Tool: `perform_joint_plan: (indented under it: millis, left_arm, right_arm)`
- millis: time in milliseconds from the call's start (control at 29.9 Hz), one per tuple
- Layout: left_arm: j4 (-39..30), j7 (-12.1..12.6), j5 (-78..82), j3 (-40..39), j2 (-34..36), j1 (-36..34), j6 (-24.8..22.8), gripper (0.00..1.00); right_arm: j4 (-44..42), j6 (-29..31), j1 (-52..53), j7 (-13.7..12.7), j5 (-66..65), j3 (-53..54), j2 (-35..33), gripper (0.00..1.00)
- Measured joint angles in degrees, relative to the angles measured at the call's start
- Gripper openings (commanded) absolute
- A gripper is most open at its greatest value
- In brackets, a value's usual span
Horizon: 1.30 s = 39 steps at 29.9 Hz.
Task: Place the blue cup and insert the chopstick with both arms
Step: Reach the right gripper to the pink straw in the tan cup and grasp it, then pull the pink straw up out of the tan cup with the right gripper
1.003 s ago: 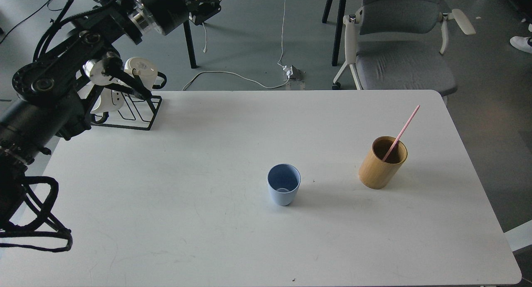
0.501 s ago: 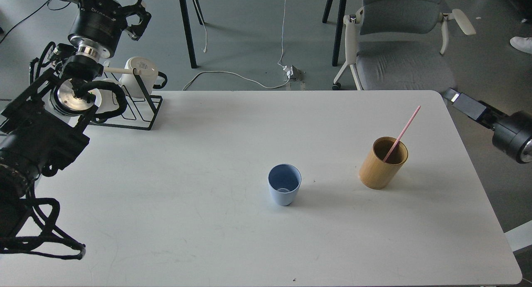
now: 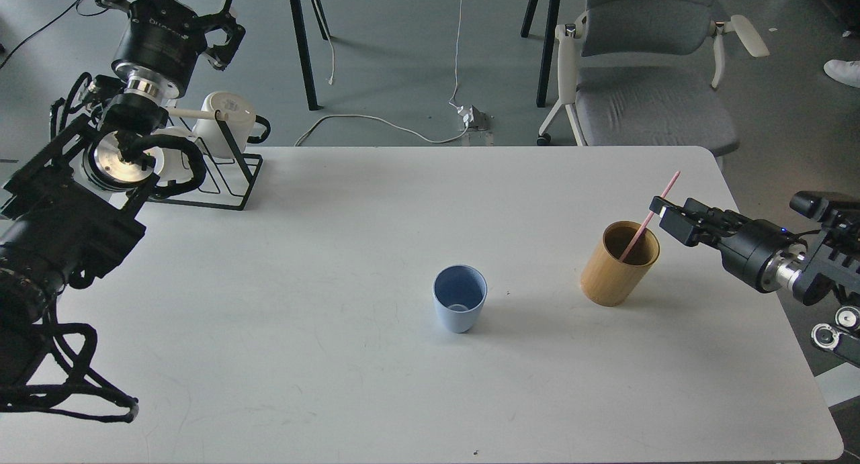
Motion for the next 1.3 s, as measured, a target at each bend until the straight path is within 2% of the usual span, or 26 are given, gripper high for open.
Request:
perform_joint_plan:
  millis: [234,368,468,769,1136,1304]
  left_arm:
    - [-0.1,0.0,0.1,0.3,0.3,-0.1,0.0,0.99]
    - [0.0,0.0,0.2,0.6,0.2,-0.1,0.0,0.99]
    - [0.0,0.0,0.2,0.6,0.3,-0.1,0.0,1.0]
    - [0.0,0.0,0.5,0.8,0.7,-0.1,0.0,1.0]
    - [0.0,0.1,0.6,0.9,1.0,-0.1,0.0,1.0]
    - [0.0,0.2,0.5,0.9,1.1,0.4,0.0,1.0]
  right_arm:
    - [-4.1,0.0,0.3,0.0,-2.0,-0.3,3.8,0.3]
    - [-4.3,0.1,0.5,0.0,-2.2,-0.3,4.5,0.08]
    - [-4.3,0.1,0.7,-0.1,-2.3,-0.4,4.5,0.0]
    - [-2.1,0.0,1.1,-0.1,-2.3,-0.4,3.5,0.0]
    - [12.0,0.0,9.2,-0.3,-1.5,0.6,-10.9,0.0]
    - [15.3,0.2,14.3,-0.3,-1.2,3.2,-13.4,0.0]
